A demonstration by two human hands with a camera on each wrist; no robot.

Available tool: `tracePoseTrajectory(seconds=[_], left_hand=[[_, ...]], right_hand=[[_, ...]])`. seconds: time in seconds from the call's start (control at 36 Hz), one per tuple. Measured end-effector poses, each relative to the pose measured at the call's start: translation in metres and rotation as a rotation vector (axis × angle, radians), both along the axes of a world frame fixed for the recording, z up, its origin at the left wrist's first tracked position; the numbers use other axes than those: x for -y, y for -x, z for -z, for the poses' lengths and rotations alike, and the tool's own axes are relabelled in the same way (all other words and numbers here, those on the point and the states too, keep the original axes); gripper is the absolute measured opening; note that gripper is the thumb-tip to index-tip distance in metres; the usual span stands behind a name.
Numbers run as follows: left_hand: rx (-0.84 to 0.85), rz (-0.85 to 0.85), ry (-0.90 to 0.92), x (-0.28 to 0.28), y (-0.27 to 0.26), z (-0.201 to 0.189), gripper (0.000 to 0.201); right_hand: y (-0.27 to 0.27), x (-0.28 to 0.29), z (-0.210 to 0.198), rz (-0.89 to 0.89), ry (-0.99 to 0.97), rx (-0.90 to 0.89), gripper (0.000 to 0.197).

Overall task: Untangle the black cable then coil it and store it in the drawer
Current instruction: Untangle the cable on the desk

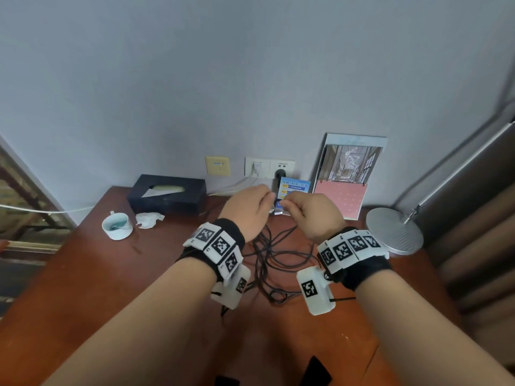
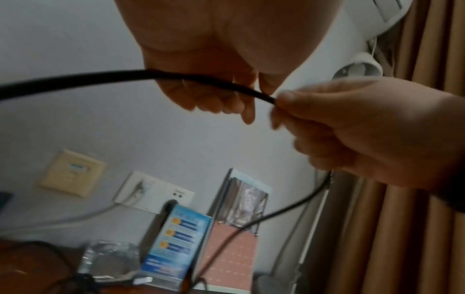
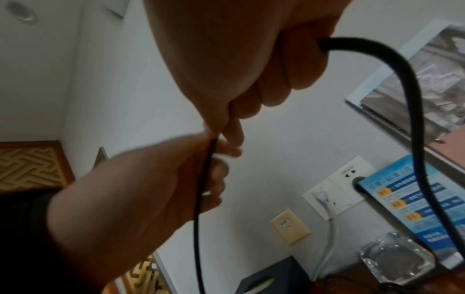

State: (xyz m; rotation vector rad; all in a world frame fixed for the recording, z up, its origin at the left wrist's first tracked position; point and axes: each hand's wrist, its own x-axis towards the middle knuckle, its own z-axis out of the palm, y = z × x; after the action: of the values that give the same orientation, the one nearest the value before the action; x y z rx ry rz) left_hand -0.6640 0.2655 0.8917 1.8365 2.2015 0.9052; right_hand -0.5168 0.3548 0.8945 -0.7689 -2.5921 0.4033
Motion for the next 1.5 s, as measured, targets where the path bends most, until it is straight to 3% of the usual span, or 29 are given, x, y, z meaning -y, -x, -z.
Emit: tracePoseTrajectory(seconds=[0.17, 0.36, 0.5, 0.72, 0.86, 0.94, 1.19, 1.36, 1.5], left_hand=[[0.157, -0.088, -0.04, -0.01, -0.014, 0.001, 0.031], [-0.095, -0.134, -0.042, -0.01, -0.005, -0.002, 0.044], [-0.133, -0.133, -0.049, -0.01, 0.008, -0.002, 0.051], [-0.151, -0.043, -0.035, -0.004, 0.022, -0.005, 0.054], [-0.02, -0.051, 0.013, -0.008, 0.024, -0.008, 0.05], [0.032, -0.076, 0.026, -0.011, 0.018, -0.01, 0.042], [0.147, -0.014, -0.137, -0.019, -0.014, -0.02, 0.034], [-0.07, 0.095, -0.131, -0.01, -0.003, -0.03, 0.05], [-0.124, -0.022, -0.126, 0.0, 0.02, -0.032, 0.059]], right_hand=[[0.011, 0.0, -0.002, -0.018, 0.034, -0.049, 0.022], [0.0, -0.012, -0.008, -0.059, 0.137, -0.094, 0.028], [-0.01, -0.022, -0.006, -0.06, 0.249, -0.197, 0.03], [-0.022, -0.026, -0.004, -0.02, 0.275, -0.273, 0.024], [-0.015, -0.019, -0.001, -0.066, 0.167, -0.276, 0.014], [-0.01, -0.017, 0.0, -0.038, 0.114, -0.31, 0.021], [0.01, -0.005, -0.001, -0.041, 0.106, -0.379, 0.019], [-0.001, -0.008, -0.01, -0.089, 0.156, -0.327, 0.027], [-0.02, -0.021, -0.016, -0.068, 0.188, -0.305, 0.036]])
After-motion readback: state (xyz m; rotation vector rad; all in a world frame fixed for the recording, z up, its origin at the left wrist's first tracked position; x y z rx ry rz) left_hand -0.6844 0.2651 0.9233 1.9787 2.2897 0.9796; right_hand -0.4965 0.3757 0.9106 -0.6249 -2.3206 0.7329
